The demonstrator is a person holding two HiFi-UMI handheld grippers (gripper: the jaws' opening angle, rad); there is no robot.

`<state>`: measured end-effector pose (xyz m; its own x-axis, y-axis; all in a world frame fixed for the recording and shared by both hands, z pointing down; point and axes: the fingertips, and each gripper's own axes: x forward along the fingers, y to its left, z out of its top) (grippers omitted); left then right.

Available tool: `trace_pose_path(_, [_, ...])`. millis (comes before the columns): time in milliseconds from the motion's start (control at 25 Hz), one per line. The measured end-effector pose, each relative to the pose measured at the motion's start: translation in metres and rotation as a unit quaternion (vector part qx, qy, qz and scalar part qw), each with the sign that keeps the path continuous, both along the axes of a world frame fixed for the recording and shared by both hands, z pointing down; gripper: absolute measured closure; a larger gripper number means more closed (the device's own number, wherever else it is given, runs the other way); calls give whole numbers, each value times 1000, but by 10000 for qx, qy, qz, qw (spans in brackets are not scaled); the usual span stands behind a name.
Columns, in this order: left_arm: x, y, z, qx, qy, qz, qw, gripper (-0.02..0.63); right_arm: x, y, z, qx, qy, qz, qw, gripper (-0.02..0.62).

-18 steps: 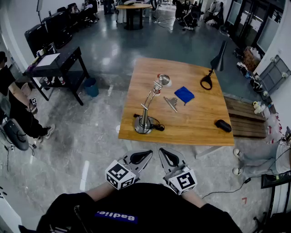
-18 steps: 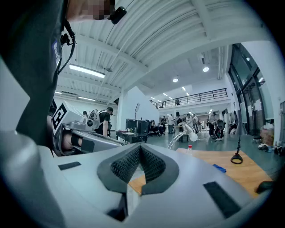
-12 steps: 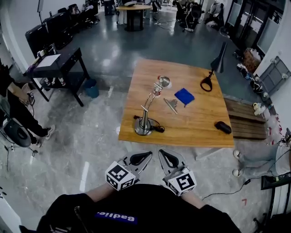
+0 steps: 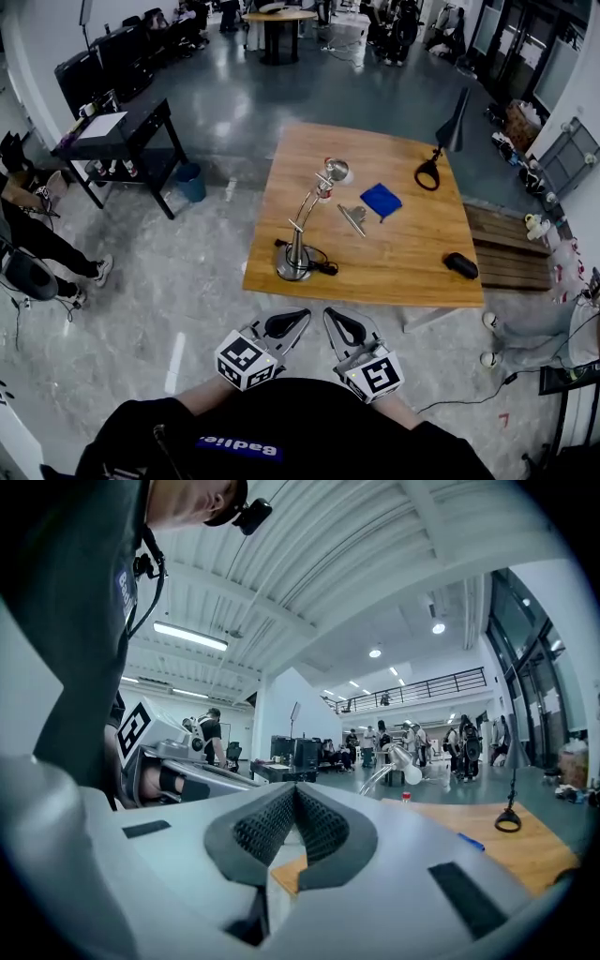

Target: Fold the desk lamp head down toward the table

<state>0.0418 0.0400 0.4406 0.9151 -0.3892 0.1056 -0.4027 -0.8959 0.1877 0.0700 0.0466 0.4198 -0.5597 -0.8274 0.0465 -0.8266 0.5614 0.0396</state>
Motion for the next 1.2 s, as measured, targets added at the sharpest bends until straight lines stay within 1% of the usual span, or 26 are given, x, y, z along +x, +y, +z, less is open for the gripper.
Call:
trace_pose_path(160, [16, -8, -5, 69, -11, -124, 9999, 607, 16, -5, -3, 48, -29, -133, 9999, 594])
trace_pose_path(320, [36, -12, -6, 132, -78, -334, 9993, 607, 35, -9, -6, 315, -8, -379, 9988, 594])
trace_pose_path(520, [52, -14, 2, 131, -184, -708, 9972, 607, 56, -14, 7, 184, -54, -666, 9976, 594])
trace_pose_path(680, [50, -20, 3, 139, -354, -874, 9955, 607, 60, -27, 3, 202, -164, -774, 9967, 594])
trace_pose_path(720, [49, -26, 2, 154, -365, -879, 9953, 607, 60, -32, 1, 192, -132, -773, 9967, 594])
trace_pose_path(840, [44, -50, 2, 237, -348, -833, 9956, 607, 52, -56, -6, 486, -2, -826, 9954, 594])
trace_pose_path(880, [42, -59, 3, 271, -343, -798, 9959, 607, 50, -65, -6, 512, 50, -797, 9955, 594])
trace_pose_path(960, [38, -79, 5, 370, -353, -700, 9962, 607, 45, -85, -7, 479, 169, -689, 9963, 594])
trace_pose_path(1080, [28, -111, 8, 548, -336, -486, 9967, 607, 35, -116, -7, 445, 481, -540, 9964, 594])
trace_pose_path(1200, [16, -144, 13, 542, -248, -216, 9980, 607, 25, -152, -5, 377, 693, -302, 9964, 594])
